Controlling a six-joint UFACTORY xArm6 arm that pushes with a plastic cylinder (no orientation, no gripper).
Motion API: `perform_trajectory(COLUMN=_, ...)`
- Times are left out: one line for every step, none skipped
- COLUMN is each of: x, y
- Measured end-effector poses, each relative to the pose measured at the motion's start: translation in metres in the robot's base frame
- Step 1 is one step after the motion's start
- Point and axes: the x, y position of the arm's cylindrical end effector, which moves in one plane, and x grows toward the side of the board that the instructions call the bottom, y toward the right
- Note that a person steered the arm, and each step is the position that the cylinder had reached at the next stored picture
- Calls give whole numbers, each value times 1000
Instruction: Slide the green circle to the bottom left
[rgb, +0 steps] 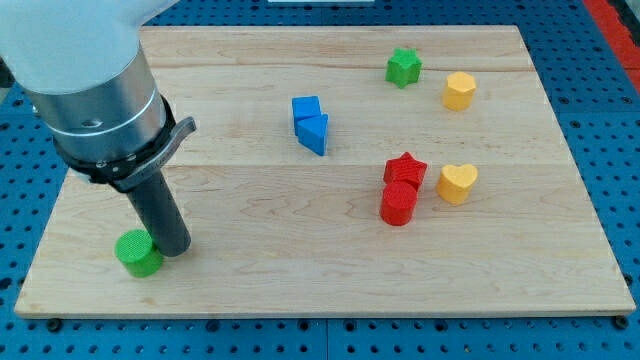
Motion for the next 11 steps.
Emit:
perform_trajectory(x=14, y=19)
perform_trajectory(x=16, y=14)
perform_trajectory(x=16, y=9)
perform_trajectory(x=13, y=1)
perform_trajectory(x=10, y=-16)
perform_trajectory(x=10, y=-29)
perform_trajectory(x=10, y=-37)
perform_trajectory(x=10, y=-44)
perform_trajectory(x=10, y=-56)
perform_trajectory(x=8, y=-55)
perform_trajectory(x=-49, y=-41)
